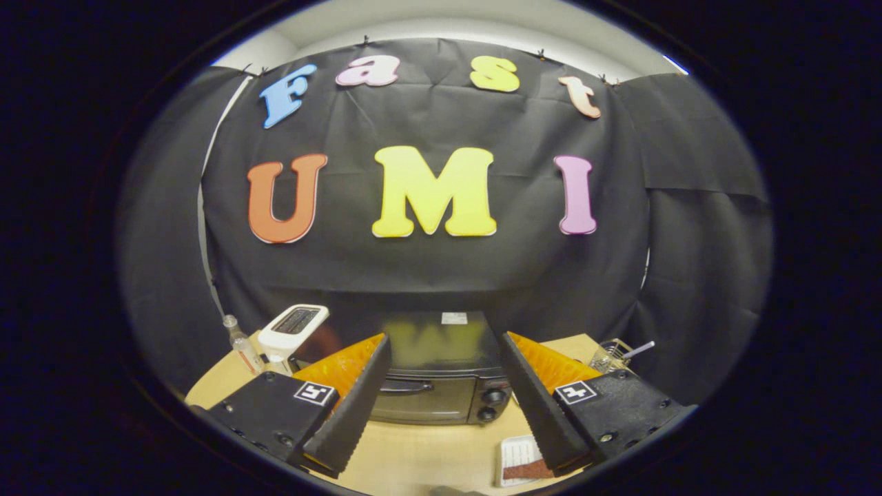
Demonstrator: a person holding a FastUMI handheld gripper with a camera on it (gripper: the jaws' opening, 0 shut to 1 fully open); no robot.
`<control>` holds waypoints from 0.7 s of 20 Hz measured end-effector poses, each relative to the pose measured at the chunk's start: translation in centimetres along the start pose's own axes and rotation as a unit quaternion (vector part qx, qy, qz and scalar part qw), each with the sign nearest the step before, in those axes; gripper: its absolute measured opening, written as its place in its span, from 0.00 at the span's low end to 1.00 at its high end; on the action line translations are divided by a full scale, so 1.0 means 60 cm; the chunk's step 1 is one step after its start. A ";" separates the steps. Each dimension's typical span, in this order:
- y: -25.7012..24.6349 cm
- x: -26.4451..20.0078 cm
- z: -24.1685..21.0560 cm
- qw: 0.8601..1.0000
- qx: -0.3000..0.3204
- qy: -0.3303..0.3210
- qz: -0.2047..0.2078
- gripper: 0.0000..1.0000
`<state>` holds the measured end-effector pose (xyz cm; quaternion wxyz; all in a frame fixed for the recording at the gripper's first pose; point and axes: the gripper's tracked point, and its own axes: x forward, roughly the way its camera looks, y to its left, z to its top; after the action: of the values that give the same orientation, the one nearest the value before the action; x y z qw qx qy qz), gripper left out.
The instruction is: Open the toaster oven, put the food inside, and close the toaster oven door.
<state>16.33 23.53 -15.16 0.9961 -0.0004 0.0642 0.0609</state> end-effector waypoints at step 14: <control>0.097 0.143 -0.132 0.998 -0.024 0.058 0.003 1.00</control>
<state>23.06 30.25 -24.10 0.9901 -0.0281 0.1207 0.0658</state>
